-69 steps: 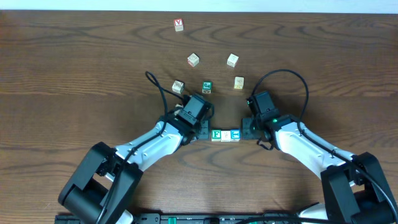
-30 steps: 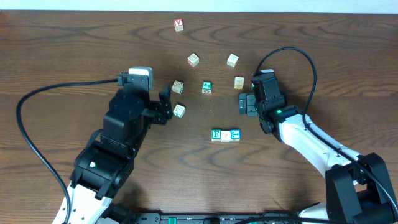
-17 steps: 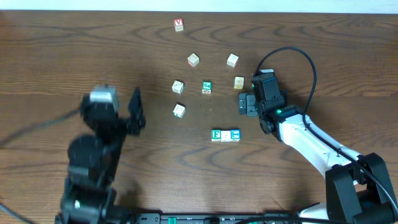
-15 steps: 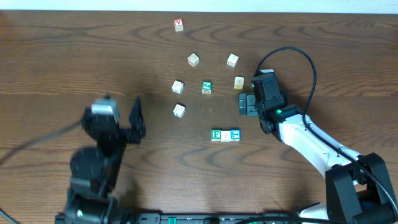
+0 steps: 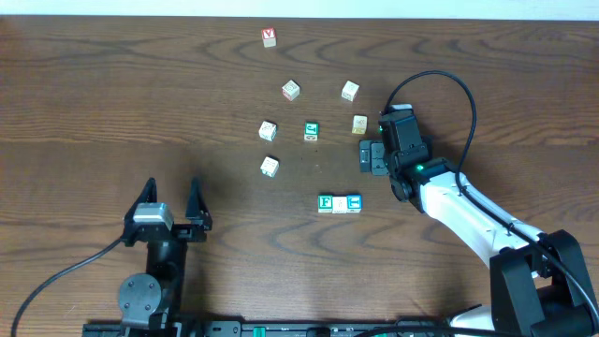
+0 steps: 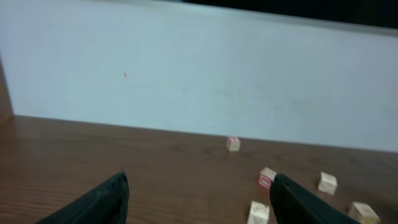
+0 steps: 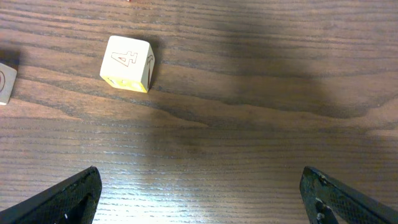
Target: Lift 3 blocks
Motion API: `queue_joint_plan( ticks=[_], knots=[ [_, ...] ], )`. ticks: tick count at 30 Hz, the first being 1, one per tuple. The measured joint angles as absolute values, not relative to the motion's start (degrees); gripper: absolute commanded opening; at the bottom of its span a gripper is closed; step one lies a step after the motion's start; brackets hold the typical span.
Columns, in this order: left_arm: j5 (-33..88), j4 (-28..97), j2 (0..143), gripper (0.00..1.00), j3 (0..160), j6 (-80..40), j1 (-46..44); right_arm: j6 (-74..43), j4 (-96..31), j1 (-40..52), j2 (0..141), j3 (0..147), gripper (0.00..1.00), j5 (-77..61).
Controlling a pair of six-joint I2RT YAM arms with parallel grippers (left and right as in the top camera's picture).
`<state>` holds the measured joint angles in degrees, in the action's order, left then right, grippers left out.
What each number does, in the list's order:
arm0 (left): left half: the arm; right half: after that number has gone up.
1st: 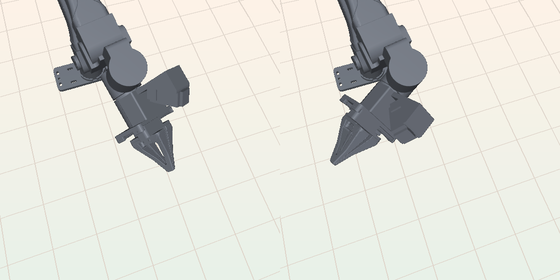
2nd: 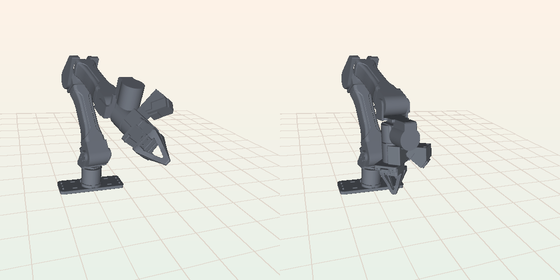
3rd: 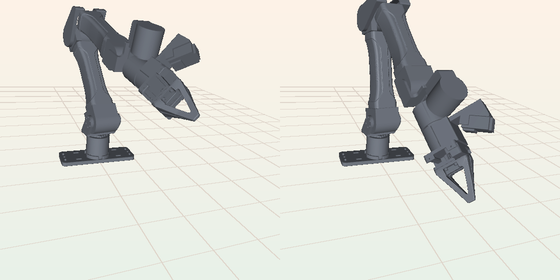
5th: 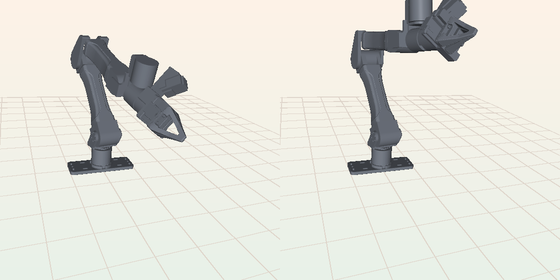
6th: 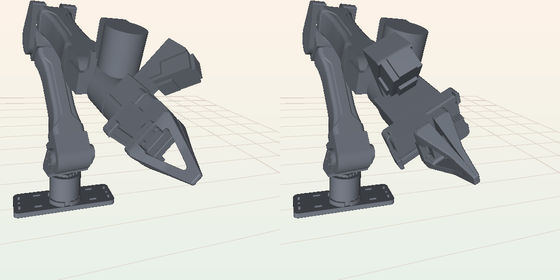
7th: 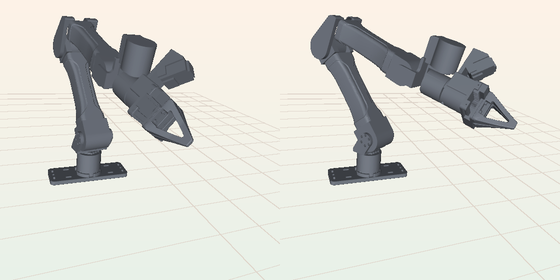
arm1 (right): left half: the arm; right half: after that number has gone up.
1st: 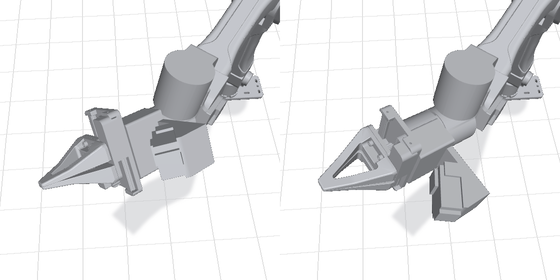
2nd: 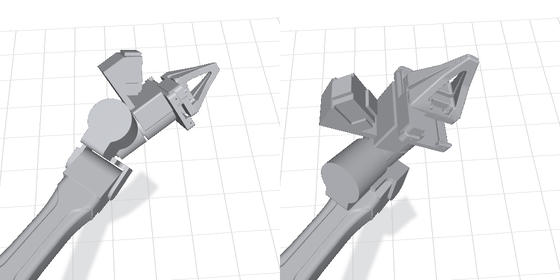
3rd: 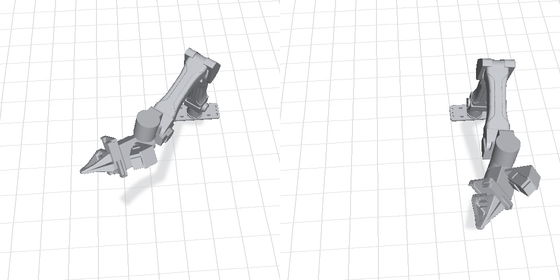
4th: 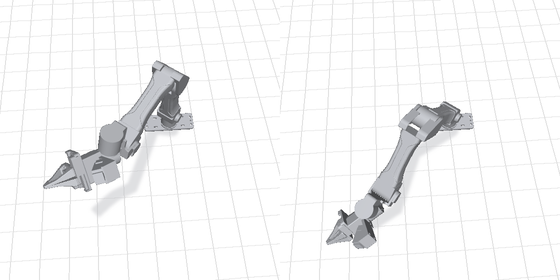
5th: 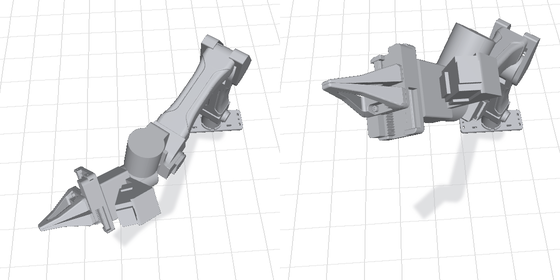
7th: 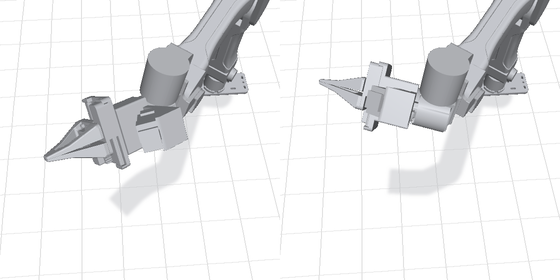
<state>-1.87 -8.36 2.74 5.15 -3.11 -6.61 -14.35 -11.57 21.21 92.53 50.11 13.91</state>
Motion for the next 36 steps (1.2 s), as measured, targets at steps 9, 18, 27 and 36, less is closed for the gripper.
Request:
queue_joint_plan(
  ticks=[9, 18, 27, 36],
  knots=[
    [-3.0, -3.0, 0.6, 0.73, 0.5, -4.5, -6.4, -14.3, -11.6, 21.2, 92.5, 50.1, 0.99, 13.9],
    [-2.9, 0.8, 0.6, 0.73, 0.7, -4.7, -6.4, -14.3, -11.6, 21.2, 92.5, 50.1, 0.99, 14.0],
    [-2.9, 0.8, 0.6, 0.73, 0.7, -4.7, -6.4, -14.3, -11.6, 21.2, 92.5, 50.1, 0.99, 14.0],
    [-2.9, 0.8, 0.6, 0.73, 0.7, -4.7, -6.4, -14.3, -11.6, 21.2, 92.5, 50.1, 0.99, 13.9]
  ],
)
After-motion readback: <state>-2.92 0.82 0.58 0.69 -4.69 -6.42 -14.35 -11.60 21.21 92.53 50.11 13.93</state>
